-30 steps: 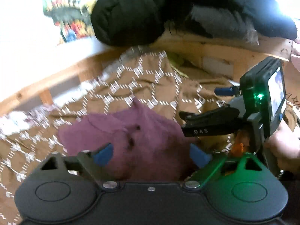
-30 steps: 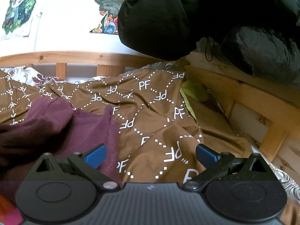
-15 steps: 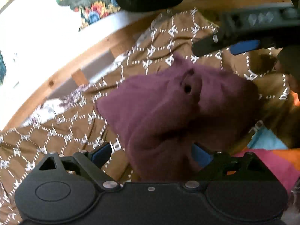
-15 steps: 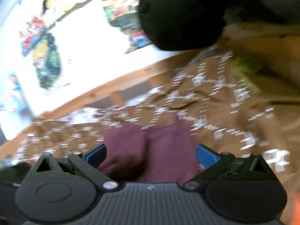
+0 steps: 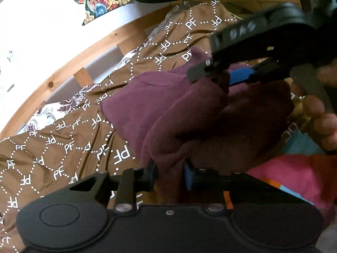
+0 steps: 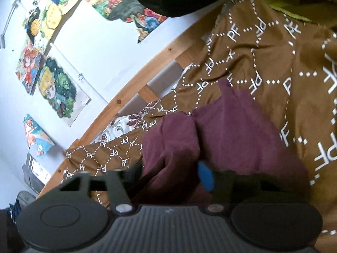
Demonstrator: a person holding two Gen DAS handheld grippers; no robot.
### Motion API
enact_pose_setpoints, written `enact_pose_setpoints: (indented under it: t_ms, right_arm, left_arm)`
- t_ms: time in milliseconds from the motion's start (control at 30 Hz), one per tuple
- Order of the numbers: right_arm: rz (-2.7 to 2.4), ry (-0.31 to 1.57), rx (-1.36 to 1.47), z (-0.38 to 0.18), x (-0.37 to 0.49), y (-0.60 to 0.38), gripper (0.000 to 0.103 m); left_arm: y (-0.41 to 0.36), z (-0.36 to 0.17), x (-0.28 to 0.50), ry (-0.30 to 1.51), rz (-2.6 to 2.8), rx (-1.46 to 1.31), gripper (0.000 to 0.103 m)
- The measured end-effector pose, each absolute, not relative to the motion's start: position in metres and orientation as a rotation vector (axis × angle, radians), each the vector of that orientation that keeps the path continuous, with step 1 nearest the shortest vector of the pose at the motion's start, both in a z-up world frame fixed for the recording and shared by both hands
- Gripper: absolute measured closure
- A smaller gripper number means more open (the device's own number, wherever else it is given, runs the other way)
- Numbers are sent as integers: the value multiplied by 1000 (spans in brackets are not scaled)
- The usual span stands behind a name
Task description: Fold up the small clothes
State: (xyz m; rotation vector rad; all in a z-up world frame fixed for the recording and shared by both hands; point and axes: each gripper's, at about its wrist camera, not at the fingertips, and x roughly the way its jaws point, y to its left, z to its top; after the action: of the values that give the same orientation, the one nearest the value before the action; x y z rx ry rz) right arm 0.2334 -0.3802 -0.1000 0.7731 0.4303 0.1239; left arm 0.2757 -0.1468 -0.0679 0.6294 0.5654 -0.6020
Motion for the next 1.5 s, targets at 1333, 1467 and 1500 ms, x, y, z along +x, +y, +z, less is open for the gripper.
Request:
enact_pose_setpoints:
  t_ms: [1333,1467,1500]
  right_arm:
    - [-136,463,596,-90,181,-409,64]
    - [-147,471,577,-93,184,-407,68]
    - [-147,471,579,-94,184,-406,68]
  left_arm:
    - [-133,-31,269,666,-859,226,32]
    - [-117,-24,292,739,-784,35,21]
    - [-113,-24,299,756,-762,-9,20]
